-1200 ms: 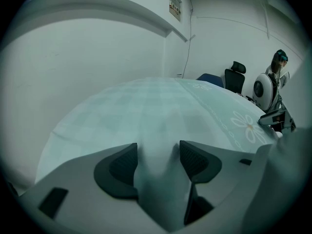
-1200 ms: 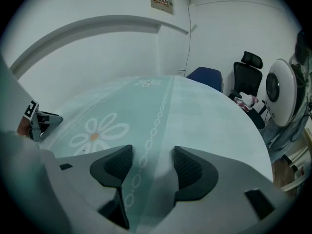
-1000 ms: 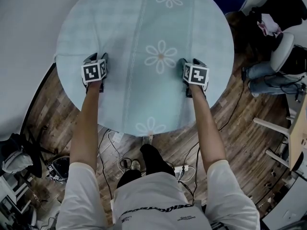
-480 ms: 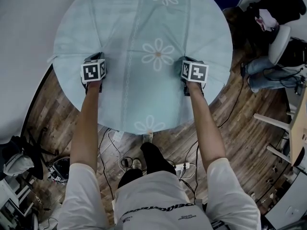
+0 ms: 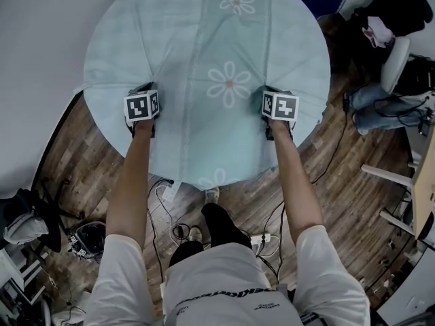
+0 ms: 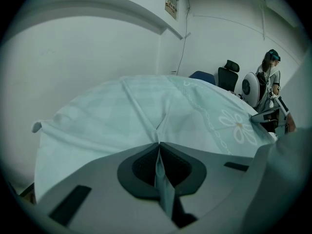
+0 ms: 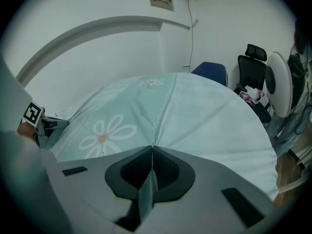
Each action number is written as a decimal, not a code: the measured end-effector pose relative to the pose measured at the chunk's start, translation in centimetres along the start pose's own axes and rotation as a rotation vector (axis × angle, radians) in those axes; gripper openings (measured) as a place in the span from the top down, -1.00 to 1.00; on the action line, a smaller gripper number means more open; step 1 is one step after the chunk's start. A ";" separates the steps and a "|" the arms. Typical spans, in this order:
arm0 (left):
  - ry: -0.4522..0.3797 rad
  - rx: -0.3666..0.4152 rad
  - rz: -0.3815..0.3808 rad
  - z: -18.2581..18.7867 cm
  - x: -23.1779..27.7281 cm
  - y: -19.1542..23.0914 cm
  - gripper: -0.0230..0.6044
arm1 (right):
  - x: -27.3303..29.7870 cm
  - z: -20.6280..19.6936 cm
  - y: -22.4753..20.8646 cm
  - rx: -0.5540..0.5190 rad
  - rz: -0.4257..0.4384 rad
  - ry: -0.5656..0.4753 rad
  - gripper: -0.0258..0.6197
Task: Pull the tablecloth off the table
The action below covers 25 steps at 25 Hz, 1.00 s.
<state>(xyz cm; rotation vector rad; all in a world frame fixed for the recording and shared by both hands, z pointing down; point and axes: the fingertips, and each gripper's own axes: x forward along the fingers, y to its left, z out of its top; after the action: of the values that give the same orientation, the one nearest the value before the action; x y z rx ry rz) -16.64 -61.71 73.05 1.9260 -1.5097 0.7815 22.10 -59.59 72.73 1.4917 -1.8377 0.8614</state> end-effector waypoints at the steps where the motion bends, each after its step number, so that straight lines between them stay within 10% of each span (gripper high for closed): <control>1: 0.000 0.002 -0.001 -0.4 -0.4 -0.3 0.87 | -0.4 -0.1 0.1 -0.001 0.000 -0.005 0.83; 25: -0.155 -0.003 -0.075 -4.5 -14.3 -5.3 0.87 | -14.5 -4.4 4.6 0.034 0.007 -0.161 0.82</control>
<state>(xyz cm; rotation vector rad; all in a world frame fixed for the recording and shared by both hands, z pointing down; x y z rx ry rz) -14.68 -48.06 65.11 2.0691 -1.5167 0.6094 20.37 -46.85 63.38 1.6178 -1.9534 0.7989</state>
